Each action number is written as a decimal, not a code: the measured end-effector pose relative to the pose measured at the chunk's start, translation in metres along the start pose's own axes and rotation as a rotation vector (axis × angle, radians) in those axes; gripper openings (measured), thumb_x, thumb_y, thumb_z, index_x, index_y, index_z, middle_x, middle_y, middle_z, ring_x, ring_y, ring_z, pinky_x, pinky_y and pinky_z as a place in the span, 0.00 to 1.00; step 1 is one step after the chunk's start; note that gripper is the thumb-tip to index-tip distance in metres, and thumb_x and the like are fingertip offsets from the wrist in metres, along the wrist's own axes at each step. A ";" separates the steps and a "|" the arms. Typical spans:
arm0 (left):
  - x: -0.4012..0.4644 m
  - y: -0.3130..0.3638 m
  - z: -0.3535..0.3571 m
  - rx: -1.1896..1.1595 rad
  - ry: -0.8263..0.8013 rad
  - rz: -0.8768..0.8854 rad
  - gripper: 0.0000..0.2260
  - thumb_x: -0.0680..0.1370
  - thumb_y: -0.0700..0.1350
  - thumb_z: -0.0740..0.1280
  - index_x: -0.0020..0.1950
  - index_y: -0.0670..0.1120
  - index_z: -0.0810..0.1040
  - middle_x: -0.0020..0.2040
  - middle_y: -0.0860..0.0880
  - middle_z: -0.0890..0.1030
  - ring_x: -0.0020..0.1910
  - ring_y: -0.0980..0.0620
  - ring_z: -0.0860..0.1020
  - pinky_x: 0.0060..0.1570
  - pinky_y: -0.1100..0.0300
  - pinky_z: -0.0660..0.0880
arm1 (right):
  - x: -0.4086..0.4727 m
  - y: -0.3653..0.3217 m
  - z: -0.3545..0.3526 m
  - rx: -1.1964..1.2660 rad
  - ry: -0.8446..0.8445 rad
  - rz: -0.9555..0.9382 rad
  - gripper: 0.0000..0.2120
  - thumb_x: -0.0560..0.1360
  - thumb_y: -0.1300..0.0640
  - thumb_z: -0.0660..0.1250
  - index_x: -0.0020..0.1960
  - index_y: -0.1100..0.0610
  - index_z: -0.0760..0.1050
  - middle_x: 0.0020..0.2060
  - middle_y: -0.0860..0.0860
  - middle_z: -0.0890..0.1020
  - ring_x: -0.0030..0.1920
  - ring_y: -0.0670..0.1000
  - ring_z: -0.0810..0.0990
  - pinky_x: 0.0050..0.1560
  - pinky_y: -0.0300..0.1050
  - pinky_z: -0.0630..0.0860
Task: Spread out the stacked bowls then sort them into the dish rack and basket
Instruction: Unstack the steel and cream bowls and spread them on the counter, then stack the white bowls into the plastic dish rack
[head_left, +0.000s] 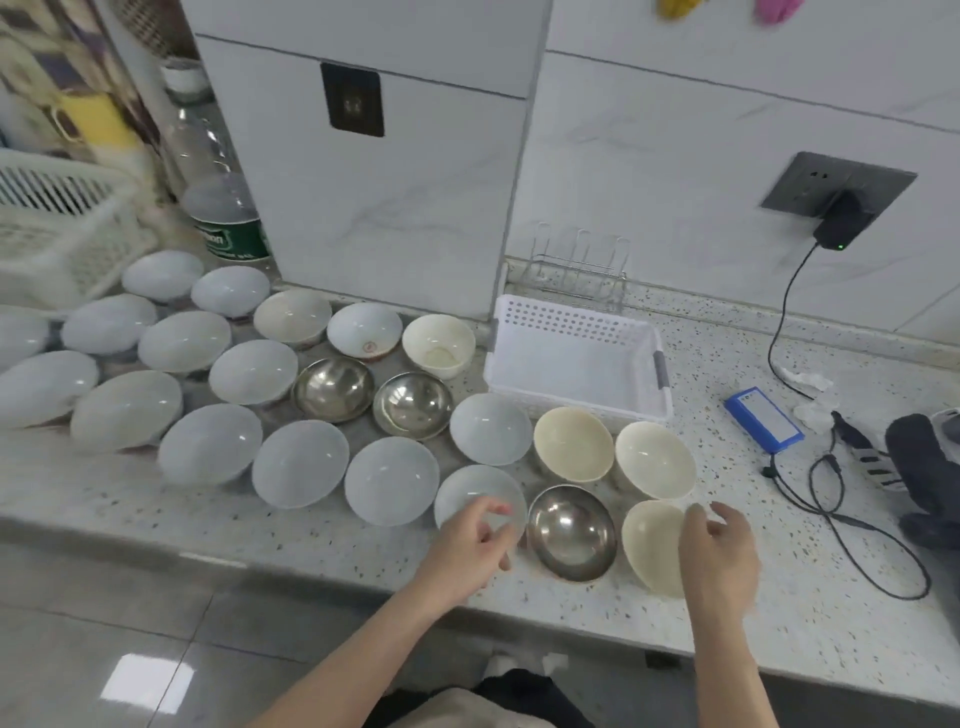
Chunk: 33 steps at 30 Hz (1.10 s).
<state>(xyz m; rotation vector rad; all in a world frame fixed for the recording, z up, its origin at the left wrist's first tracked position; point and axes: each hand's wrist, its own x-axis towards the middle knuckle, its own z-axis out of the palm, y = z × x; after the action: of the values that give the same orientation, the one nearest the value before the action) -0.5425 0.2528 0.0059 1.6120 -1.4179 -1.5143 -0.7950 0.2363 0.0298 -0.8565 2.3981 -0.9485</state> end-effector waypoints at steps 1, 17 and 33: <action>-0.009 -0.010 -0.021 -0.051 0.045 -0.014 0.09 0.81 0.51 0.64 0.60 0.54 0.74 0.36 0.51 0.82 0.25 0.62 0.73 0.28 0.68 0.71 | -0.015 -0.015 0.008 0.002 0.015 -0.019 0.20 0.78 0.50 0.60 0.69 0.53 0.69 0.57 0.55 0.81 0.56 0.59 0.78 0.53 0.58 0.74; -0.142 -0.159 -0.283 -0.464 0.533 -0.231 0.04 0.81 0.45 0.65 0.52 0.52 0.78 0.33 0.51 0.82 0.25 0.58 0.74 0.29 0.66 0.72 | -0.334 -0.147 0.234 0.015 -0.922 -0.437 0.11 0.78 0.59 0.62 0.58 0.49 0.73 0.38 0.45 0.84 0.34 0.39 0.78 0.34 0.32 0.71; -0.121 -0.224 -0.545 -0.557 0.789 -0.298 0.05 0.82 0.48 0.64 0.56 0.52 0.77 0.43 0.46 0.84 0.33 0.51 0.76 0.35 0.60 0.71 | -0.496 -0.303 0.438 0.132 -1.289 0.021 0.08 0.79 0.57 0.61 0.54 0.53 0.78 0.36 0.50 0.85 0.24 0.45 0.66 0.23 0.36 0.60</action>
<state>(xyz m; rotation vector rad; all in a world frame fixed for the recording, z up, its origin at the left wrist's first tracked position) 0.0583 0.2820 -0.0082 1.7829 -0.3076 -1.0625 -0.0683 0.1954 0.0268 -0.9531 1.2067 -0.3067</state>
